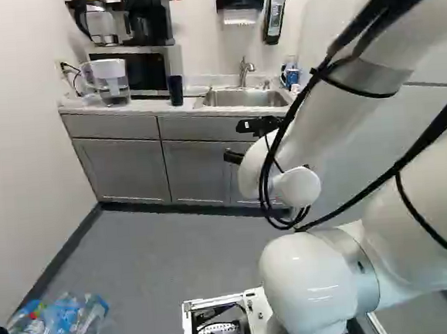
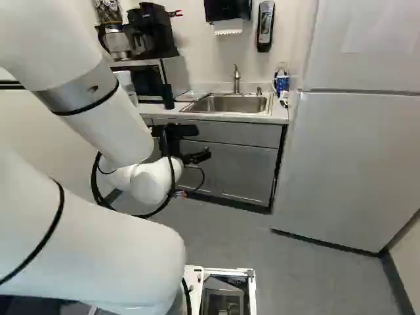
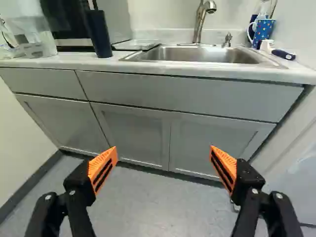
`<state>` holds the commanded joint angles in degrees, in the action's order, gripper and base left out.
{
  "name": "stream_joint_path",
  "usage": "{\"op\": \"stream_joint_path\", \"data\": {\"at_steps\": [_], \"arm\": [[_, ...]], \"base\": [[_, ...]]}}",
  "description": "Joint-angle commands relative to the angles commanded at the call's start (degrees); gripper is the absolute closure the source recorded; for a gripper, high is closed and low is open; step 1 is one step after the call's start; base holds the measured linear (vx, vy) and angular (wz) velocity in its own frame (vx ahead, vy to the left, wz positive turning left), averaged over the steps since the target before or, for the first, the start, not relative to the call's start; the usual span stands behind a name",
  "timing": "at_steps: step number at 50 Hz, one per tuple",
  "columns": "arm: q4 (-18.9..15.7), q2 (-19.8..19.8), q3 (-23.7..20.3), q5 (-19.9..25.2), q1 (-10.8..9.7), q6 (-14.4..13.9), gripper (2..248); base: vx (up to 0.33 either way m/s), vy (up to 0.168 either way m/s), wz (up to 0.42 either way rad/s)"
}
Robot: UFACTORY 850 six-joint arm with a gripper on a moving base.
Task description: Rinse the cup and place it in the tray
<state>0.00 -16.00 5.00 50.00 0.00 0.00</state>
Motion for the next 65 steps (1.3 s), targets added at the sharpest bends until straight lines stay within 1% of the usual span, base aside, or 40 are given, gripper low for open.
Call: {"op": "stream_joint_path", "data": {"at_steps": [1,7,31,65], "arm": [[0.0,0.0,0.8,0.0,-0.3,0.0,3],[0.0,-0.2,1.4,0.0,-0.5,0.0,3],[0.0,-2.2,3.2,0.0,-0.9,0.0,3],[0.0,-2.2,8.0,0.0,-2.2,0.0,3]], "base": [[0.000,0.000,0.000],[0.000,0.000,0.000],[0.000,0.000,0.000],[0.000,0.000,0.000]]}}
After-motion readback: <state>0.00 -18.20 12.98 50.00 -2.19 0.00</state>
